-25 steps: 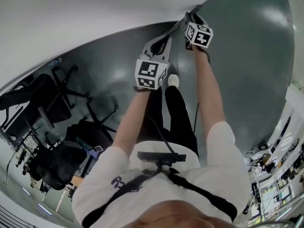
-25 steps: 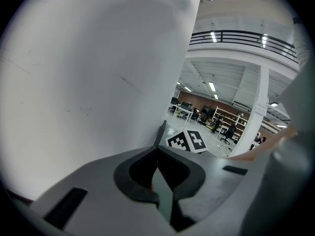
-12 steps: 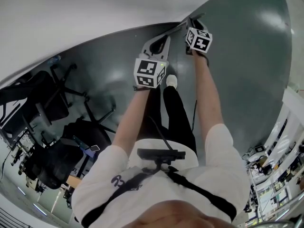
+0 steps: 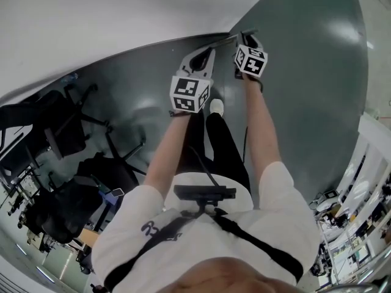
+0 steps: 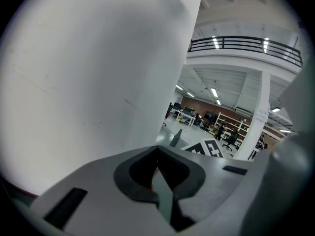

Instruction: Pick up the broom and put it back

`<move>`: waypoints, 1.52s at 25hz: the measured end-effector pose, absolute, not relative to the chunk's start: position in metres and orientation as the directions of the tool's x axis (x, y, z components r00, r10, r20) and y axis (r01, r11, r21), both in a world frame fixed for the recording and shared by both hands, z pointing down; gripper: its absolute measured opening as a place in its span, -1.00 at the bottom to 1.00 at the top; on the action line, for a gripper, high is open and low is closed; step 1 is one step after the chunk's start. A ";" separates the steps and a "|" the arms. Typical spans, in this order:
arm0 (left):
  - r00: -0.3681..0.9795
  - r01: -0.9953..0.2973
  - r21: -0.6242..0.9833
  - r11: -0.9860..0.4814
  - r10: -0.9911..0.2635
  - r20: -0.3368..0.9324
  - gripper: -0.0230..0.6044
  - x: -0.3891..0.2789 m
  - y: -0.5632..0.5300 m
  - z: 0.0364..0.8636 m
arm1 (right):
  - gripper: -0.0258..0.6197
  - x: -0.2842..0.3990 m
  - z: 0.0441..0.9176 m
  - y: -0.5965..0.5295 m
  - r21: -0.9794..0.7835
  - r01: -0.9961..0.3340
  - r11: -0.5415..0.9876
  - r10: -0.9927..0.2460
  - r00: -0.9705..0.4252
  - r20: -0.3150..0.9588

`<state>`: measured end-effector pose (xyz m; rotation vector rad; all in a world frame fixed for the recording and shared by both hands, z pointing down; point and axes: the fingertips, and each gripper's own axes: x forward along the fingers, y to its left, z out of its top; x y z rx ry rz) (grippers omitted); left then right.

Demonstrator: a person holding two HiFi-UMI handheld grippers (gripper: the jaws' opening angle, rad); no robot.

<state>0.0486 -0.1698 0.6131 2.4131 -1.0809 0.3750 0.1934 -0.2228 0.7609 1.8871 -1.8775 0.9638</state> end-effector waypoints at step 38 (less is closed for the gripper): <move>0.503 -0.864 0.113 -0.491 -0.854 0.133 -0.89 -0.016 -0.116 0.322 | -0.67 0.157 0.312 -0.117 -0.178 -0.981 0.082 -0.990 -0.100 0.095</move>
